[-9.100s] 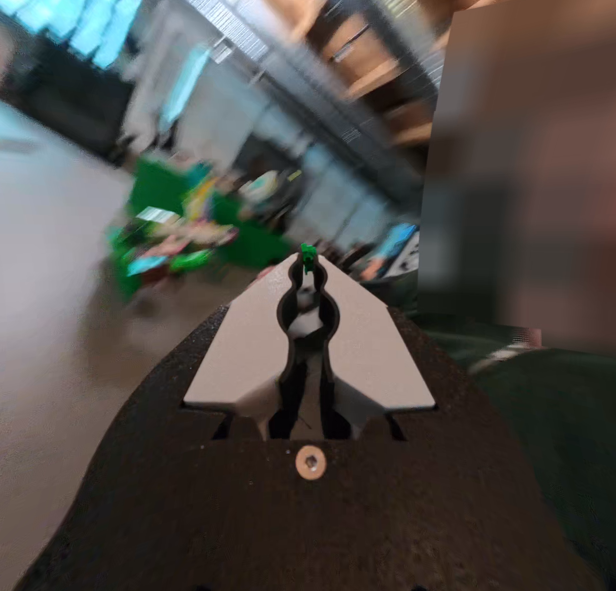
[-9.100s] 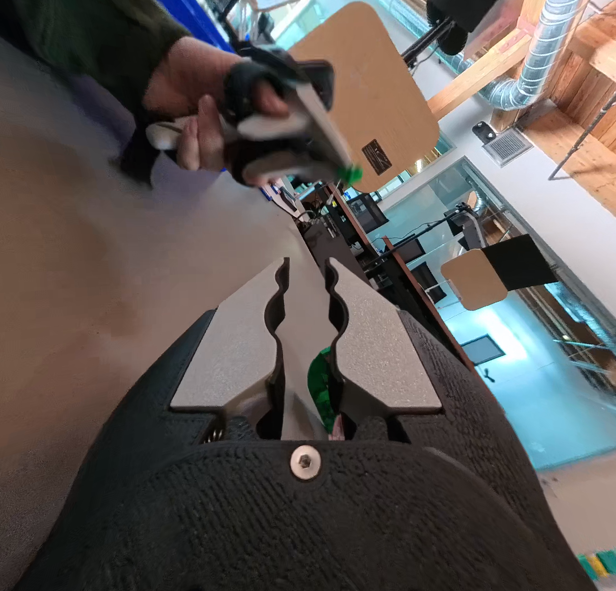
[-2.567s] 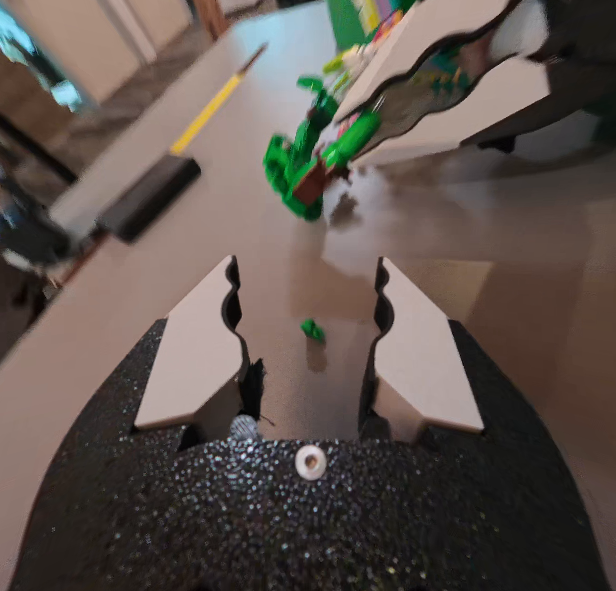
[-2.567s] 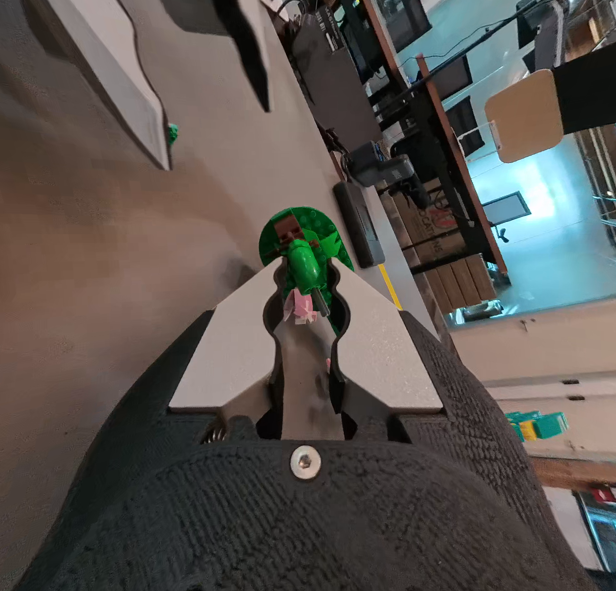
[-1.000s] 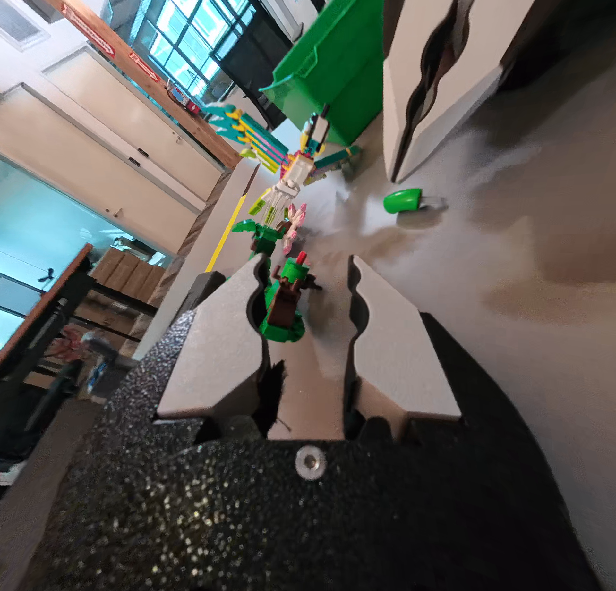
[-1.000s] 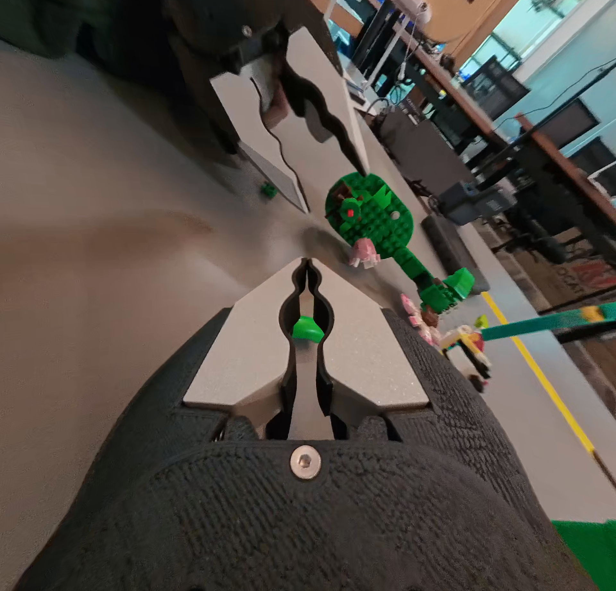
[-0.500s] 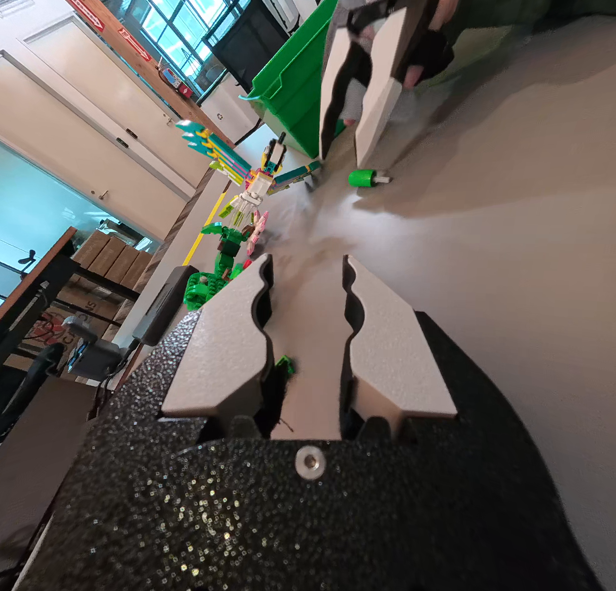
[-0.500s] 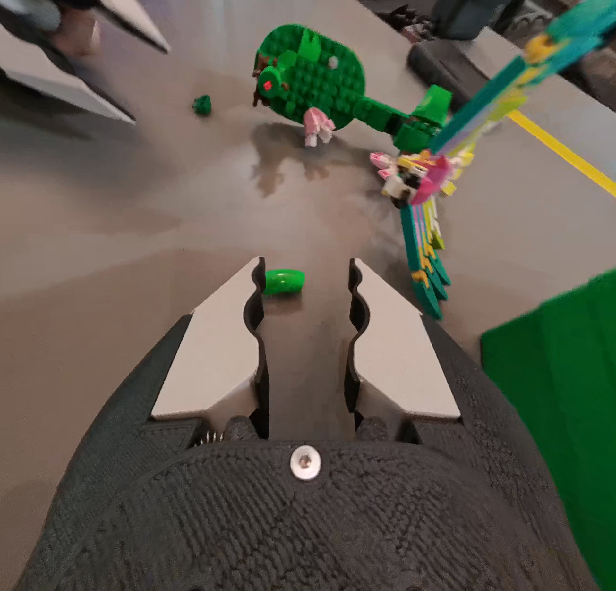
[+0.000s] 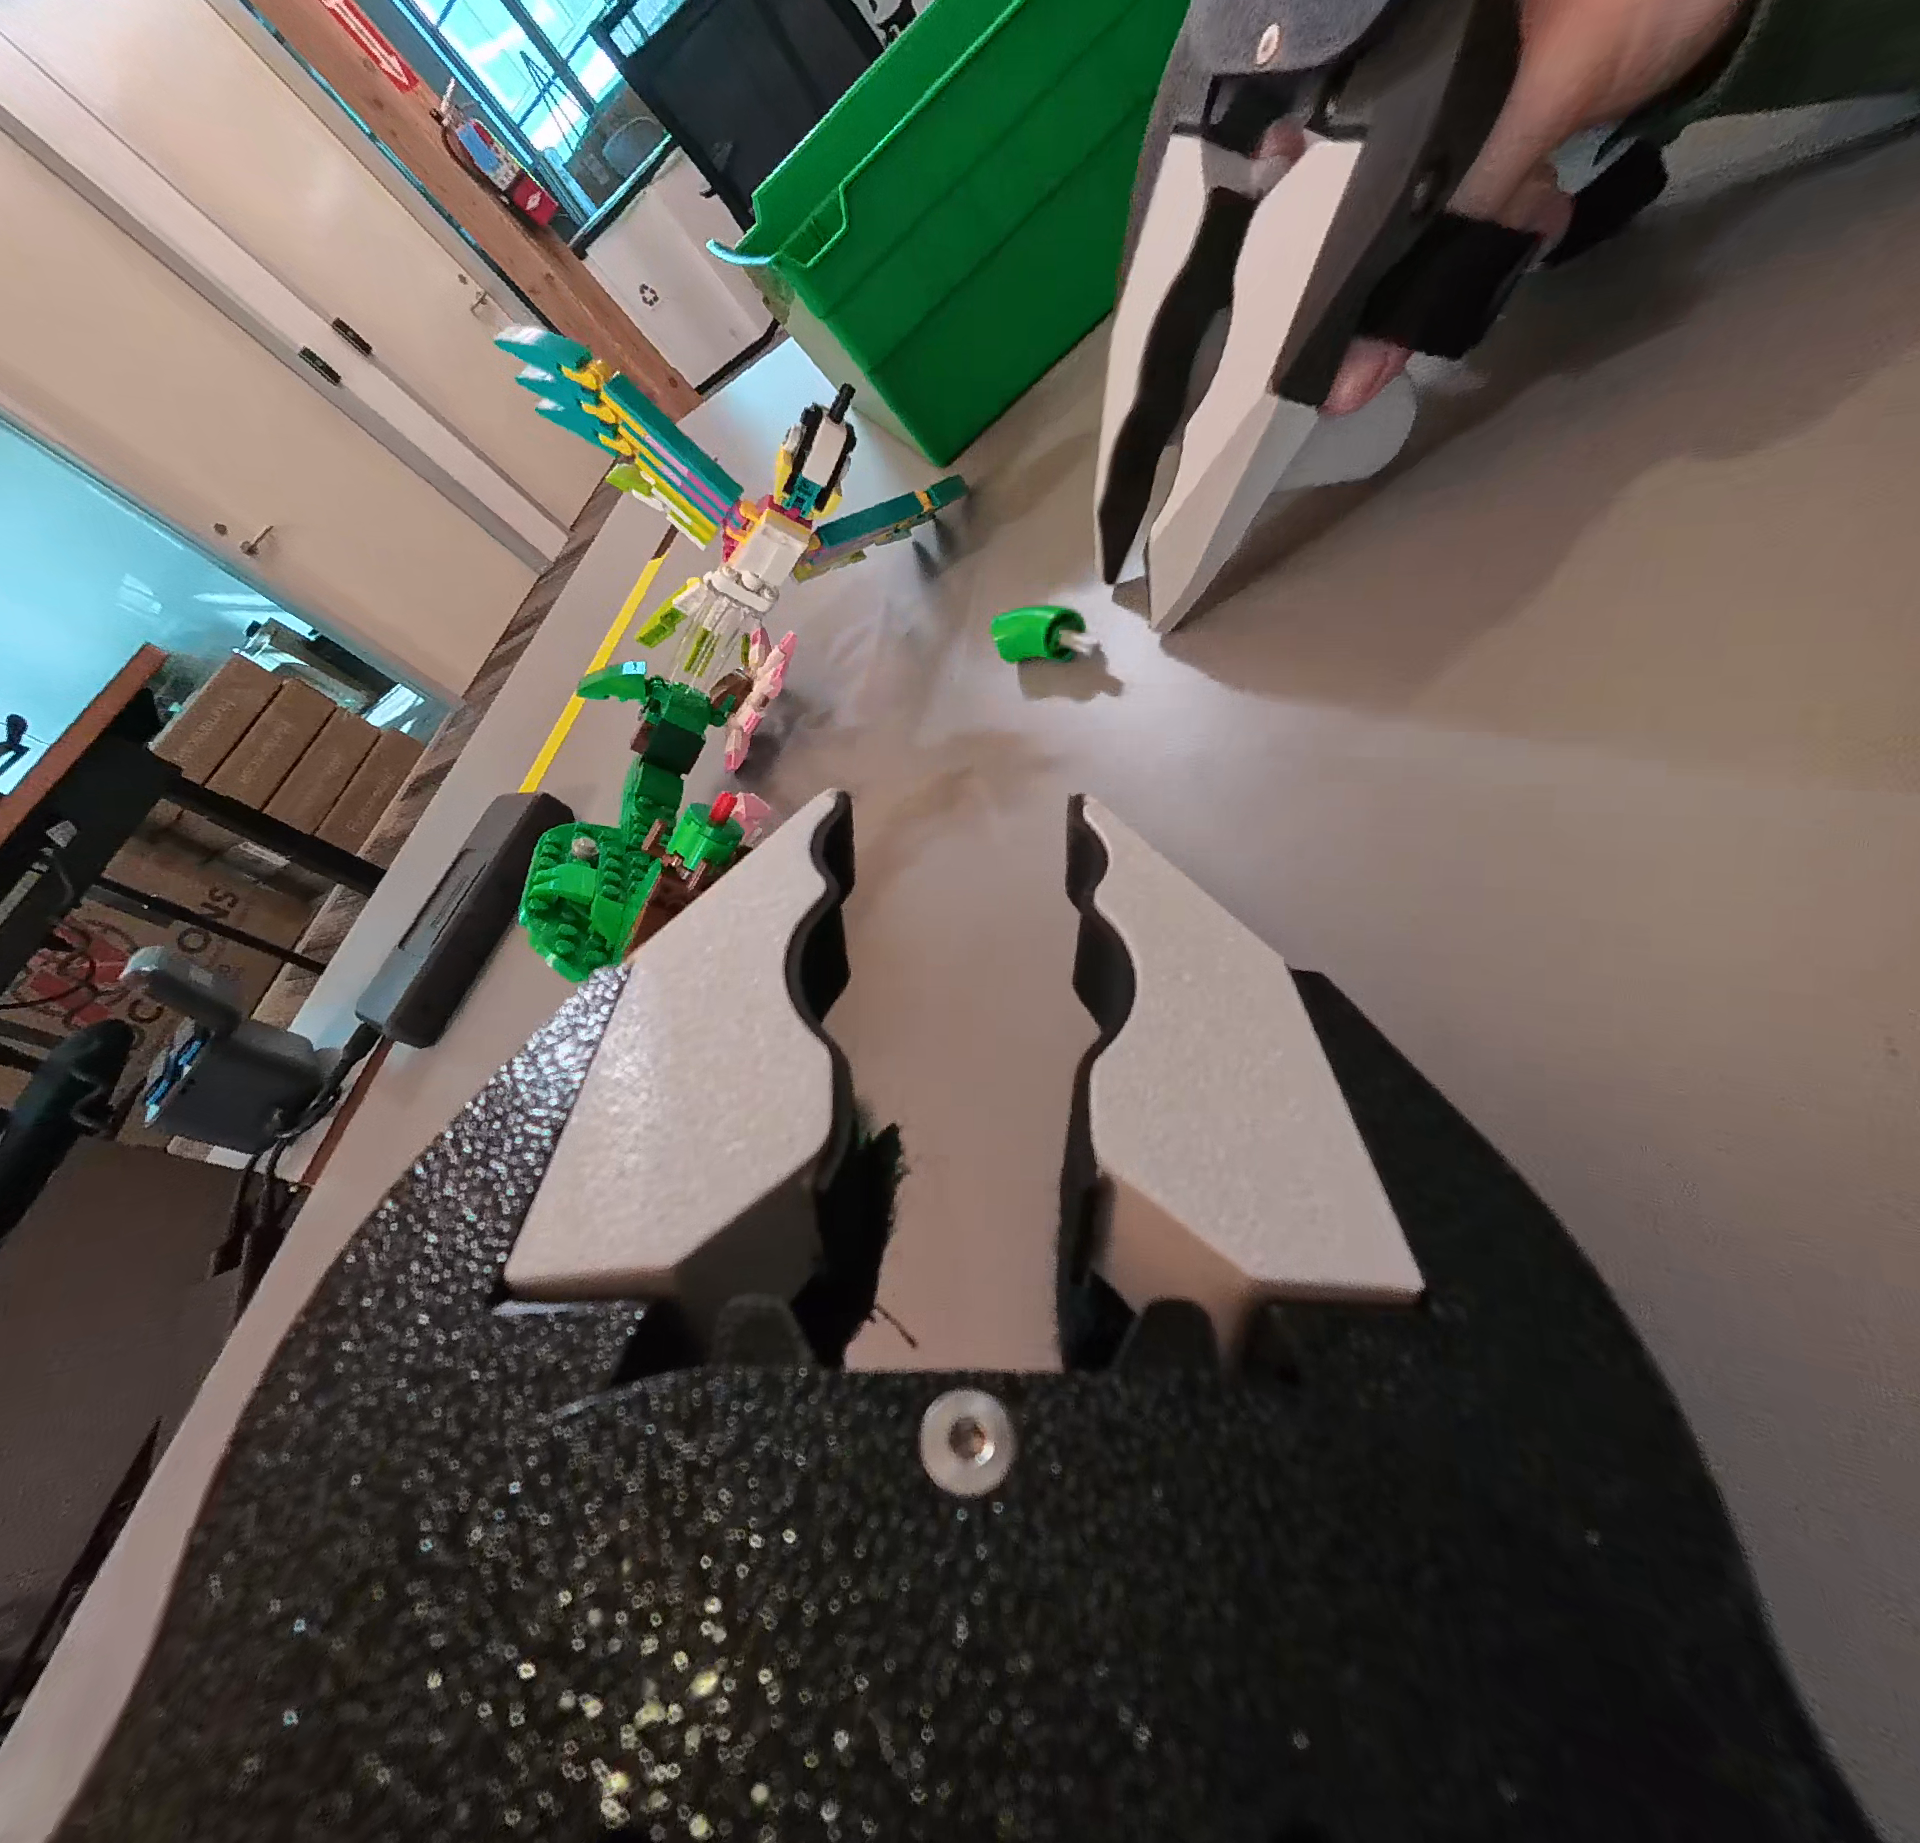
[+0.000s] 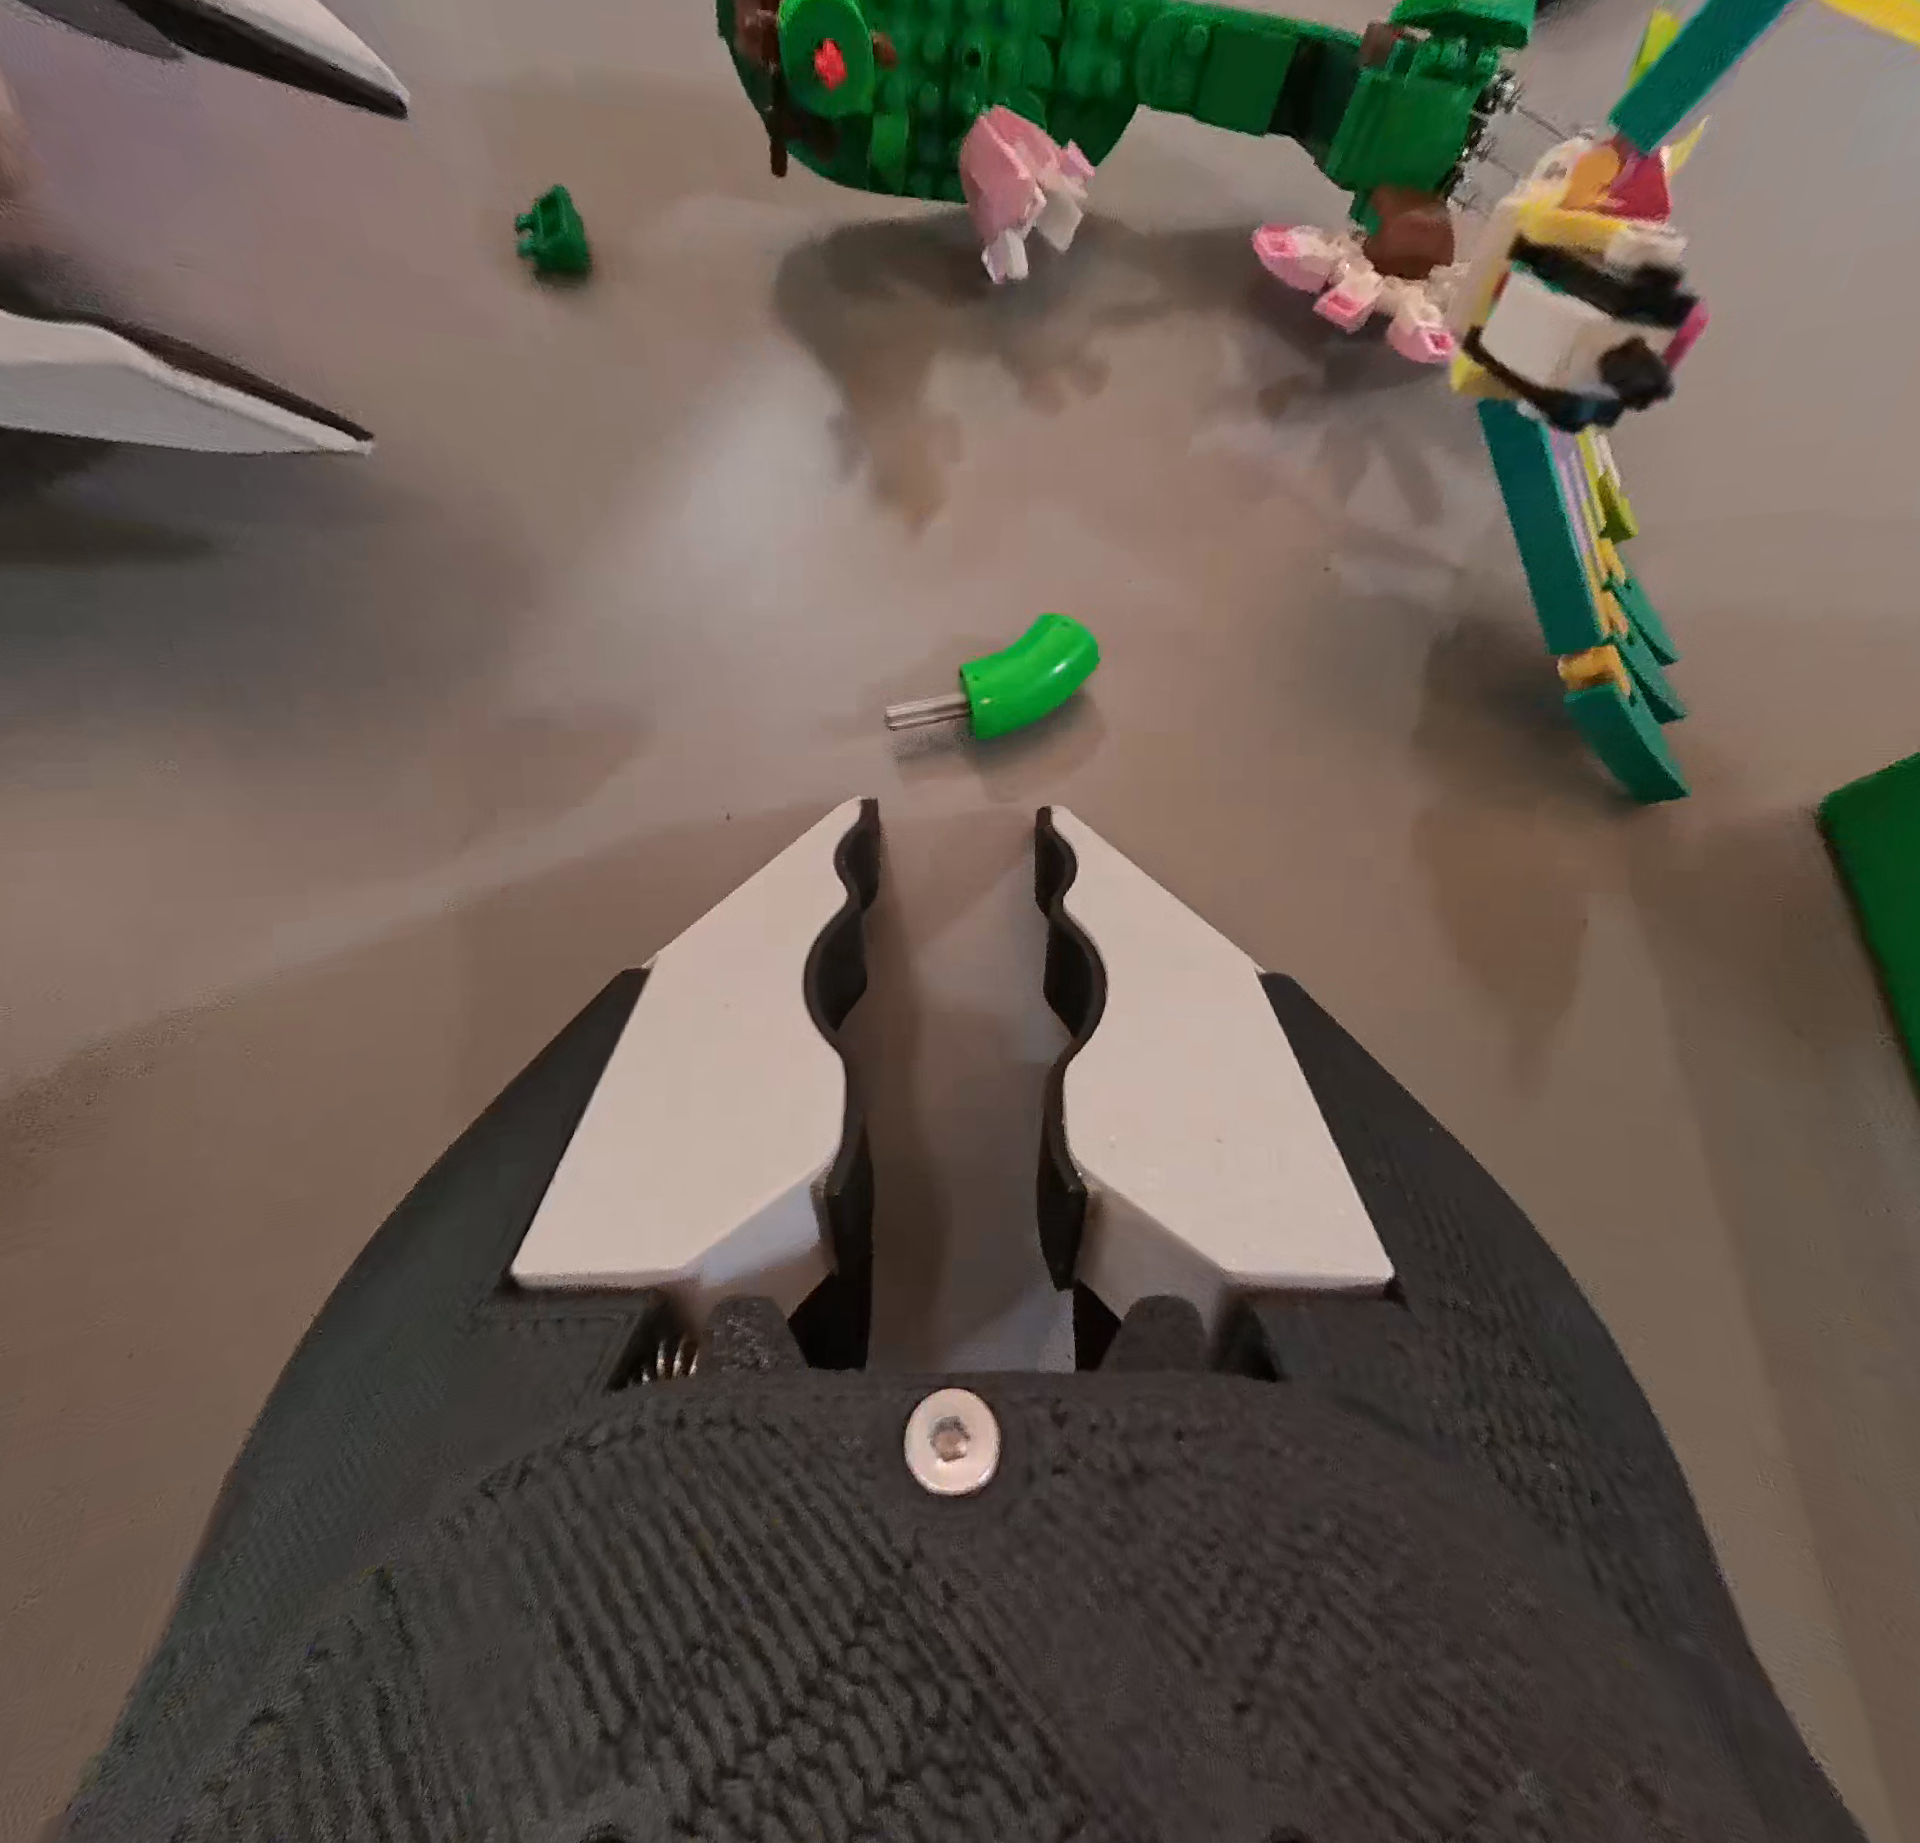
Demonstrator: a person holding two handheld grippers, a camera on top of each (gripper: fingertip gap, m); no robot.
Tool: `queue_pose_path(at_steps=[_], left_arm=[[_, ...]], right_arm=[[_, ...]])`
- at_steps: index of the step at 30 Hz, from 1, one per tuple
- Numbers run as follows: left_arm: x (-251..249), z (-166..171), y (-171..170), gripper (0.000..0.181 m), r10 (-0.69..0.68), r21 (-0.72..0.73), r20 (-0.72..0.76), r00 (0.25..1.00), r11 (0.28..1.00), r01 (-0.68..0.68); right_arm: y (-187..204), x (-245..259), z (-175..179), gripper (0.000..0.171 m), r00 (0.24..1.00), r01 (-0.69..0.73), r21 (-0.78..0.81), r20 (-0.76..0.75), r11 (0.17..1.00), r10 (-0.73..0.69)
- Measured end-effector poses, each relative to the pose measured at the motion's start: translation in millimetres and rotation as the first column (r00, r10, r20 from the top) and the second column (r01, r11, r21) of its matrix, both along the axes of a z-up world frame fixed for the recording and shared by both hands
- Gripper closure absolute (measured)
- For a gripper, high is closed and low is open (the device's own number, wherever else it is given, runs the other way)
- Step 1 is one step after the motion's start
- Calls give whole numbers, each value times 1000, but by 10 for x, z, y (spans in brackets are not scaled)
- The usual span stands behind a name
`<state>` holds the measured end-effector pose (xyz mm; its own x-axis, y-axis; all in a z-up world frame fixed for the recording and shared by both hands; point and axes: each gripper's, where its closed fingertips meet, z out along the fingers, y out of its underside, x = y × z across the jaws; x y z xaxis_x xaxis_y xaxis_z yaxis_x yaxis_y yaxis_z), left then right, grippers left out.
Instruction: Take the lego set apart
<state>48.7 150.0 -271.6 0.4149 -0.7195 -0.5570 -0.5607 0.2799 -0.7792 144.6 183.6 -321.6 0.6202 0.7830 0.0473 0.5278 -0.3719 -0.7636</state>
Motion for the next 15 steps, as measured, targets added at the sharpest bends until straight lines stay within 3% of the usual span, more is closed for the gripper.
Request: queue_pose_path(at_steps=[9, 15], left_arm=[[-44, -2, -1, 142, 9, 10, -33, 999, 1000, -9], [-67, -35, -3, 141, 7, 15, -77, 997, 1000, -6]], right_arm=[[-23, -190, 8, 147, 999, 13, 56, 31, 998, -15], [209, -158, 0, 157, 990, 123, 78, 60, 989, -128]])
